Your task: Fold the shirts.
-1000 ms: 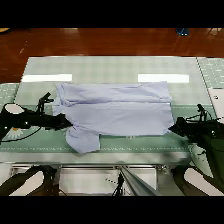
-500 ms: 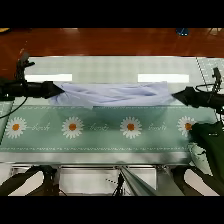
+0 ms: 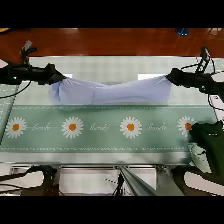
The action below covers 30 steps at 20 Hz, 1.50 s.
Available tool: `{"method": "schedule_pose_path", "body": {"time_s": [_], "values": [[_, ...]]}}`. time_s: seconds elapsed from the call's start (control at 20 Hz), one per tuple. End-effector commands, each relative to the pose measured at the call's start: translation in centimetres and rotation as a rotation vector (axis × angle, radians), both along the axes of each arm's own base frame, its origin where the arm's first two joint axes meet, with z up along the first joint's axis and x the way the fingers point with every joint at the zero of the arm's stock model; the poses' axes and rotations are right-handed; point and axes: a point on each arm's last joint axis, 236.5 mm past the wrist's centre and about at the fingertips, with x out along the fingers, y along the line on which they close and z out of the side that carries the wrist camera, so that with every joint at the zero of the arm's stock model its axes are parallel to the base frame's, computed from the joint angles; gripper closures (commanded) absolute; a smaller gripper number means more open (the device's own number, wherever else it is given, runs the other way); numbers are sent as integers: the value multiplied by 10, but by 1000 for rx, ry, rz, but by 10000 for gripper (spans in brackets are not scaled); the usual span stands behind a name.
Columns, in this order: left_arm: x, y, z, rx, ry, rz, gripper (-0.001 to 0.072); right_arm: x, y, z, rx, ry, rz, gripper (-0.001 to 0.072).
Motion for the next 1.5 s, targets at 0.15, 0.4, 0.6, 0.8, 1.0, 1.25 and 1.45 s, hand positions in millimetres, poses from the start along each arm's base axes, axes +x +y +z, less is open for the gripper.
{"method": "schedule_pose_path", "body": {"time_s": [0.15,0.4,0.6,0.8,1.0,1.25,1.45], "values": [[28,1,-56,-45,137,-2,684,-8,-29,-32,-226,83,33,687],[20,-2,-82,-66,215,-24,654,-29,-34,-52,-291,179,100,686],[14,-5,-69,-82,225,-75,222,-33,-34,-55,-288,202,109,318],[9,9,-41,-103,217,-120,223,-59,-92,-58,-369,331,-11,206],[10,15,-22,-105,189,-121,225,-66,-98,-68,-66,391,-115,203],[9,5,-9,-146,173,-134,230,-29,-64,-80,310,351,-175,114],[8,-2,-7,-145,172,-149,231,-21,-27,-121,313,414,-151,116]]}}
